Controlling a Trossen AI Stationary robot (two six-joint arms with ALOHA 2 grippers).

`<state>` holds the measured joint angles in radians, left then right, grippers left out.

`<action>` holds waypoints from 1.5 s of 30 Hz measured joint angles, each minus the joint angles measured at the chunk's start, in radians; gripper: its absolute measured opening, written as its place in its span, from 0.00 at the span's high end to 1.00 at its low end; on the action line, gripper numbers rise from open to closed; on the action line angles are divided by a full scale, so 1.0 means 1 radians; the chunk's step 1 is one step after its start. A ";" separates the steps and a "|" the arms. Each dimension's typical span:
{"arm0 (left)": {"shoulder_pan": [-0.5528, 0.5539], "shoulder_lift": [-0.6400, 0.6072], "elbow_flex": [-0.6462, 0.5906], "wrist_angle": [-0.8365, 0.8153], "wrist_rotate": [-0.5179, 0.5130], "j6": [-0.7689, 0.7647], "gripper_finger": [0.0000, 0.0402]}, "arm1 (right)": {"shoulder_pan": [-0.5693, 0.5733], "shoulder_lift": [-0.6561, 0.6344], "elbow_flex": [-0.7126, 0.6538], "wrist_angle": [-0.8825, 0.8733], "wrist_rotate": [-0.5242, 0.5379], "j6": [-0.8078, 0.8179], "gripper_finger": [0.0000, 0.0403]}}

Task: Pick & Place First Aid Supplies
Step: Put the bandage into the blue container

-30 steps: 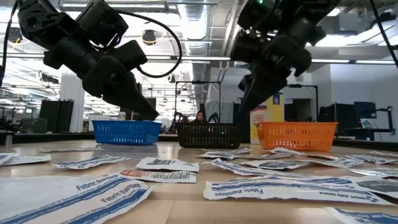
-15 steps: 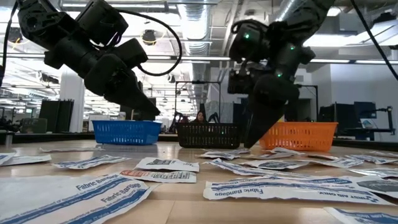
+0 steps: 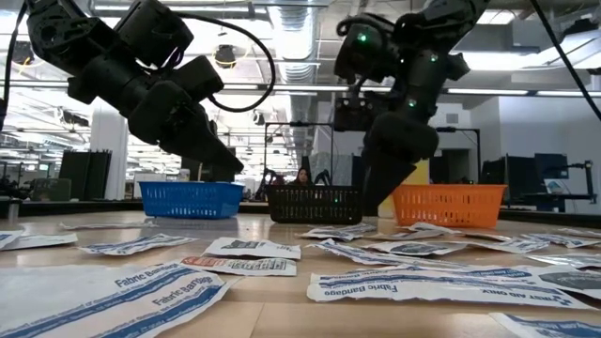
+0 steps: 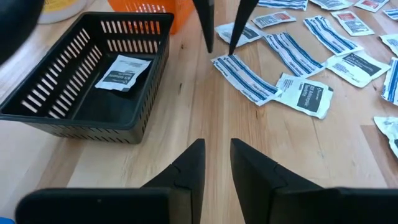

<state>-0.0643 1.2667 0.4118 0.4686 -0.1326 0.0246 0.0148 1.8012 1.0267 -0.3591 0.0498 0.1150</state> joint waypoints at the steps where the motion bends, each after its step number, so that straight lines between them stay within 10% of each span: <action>1: 0.000 0.000 0.000 0.001 0.000 -0.001 0.81 | -0.002 0.003 0.001 0.004 -0.001 0.019 0.75; 28: 0.000 0.000 0.000 0.011 0.000 0.002 0.81 | -0.009 0.063 0.003 0.000 0.001 0.189 0.79; 35: 0.000 0.000 0.000 0.011 0.000 0.002 0.81 | -0.001 0.059 0.023 -0.046 -0.020 0.055 0.98; 45: 0.000 0.000 0.000 0.012 0.000 0.001 0.81 | 0.028 0.029 0.135 -0.191 -0.022 -0.055 0.99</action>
<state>-0.0639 1.2667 0.4118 0.4804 -0.1326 0.0257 0.0431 1.8304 1.1621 -0.5497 0.0280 0.0602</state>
